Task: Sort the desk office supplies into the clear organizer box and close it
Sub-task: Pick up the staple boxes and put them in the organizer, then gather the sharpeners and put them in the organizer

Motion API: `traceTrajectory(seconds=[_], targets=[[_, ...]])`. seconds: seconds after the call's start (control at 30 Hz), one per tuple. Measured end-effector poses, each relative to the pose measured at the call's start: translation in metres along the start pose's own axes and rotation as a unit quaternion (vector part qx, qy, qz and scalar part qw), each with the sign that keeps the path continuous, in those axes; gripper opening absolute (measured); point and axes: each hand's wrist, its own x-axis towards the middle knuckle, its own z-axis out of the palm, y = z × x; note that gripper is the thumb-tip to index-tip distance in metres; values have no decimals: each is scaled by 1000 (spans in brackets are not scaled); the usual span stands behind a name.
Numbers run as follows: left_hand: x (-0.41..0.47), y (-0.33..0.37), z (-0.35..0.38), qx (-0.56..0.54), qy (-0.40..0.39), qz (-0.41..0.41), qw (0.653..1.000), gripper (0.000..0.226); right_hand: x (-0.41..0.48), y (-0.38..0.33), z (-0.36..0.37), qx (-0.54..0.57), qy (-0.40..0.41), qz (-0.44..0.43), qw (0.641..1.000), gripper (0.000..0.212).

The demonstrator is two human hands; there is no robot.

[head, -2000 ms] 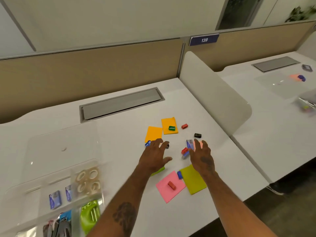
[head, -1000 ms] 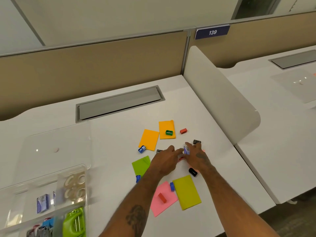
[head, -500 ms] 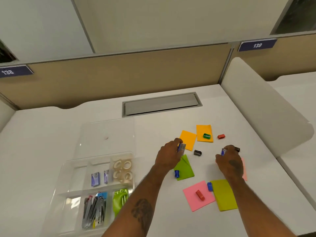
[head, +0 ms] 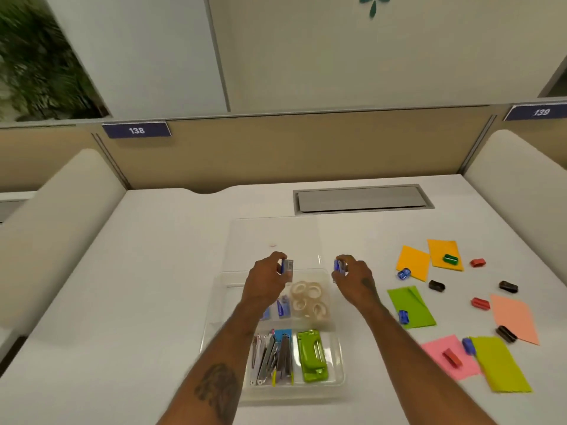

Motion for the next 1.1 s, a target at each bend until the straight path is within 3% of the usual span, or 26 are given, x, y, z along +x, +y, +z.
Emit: traceTrajectory(seconds=[0.2,0.5,0.67,0.83,1.1], targets=[[-21,-57,-24,29,-35,-55,997,31,-18,-53,60,-11,-94,-40,995,51],[-26,-71,-24,39,-47,-54,997,42,-18,-75,89,-96,-104,-76,987,60],[-25,-76,-26,48,-8,-42,998,66,-19,-63,81,-119,-63,-84,987,59],[-26,-72,-22,82,-2,-26,996,76,-24,-39,62,-133,-6,-76,988,59],[-24,-32,19,136,-16,82,987,79,-48,19,18,-186,81,-7,979,64]])
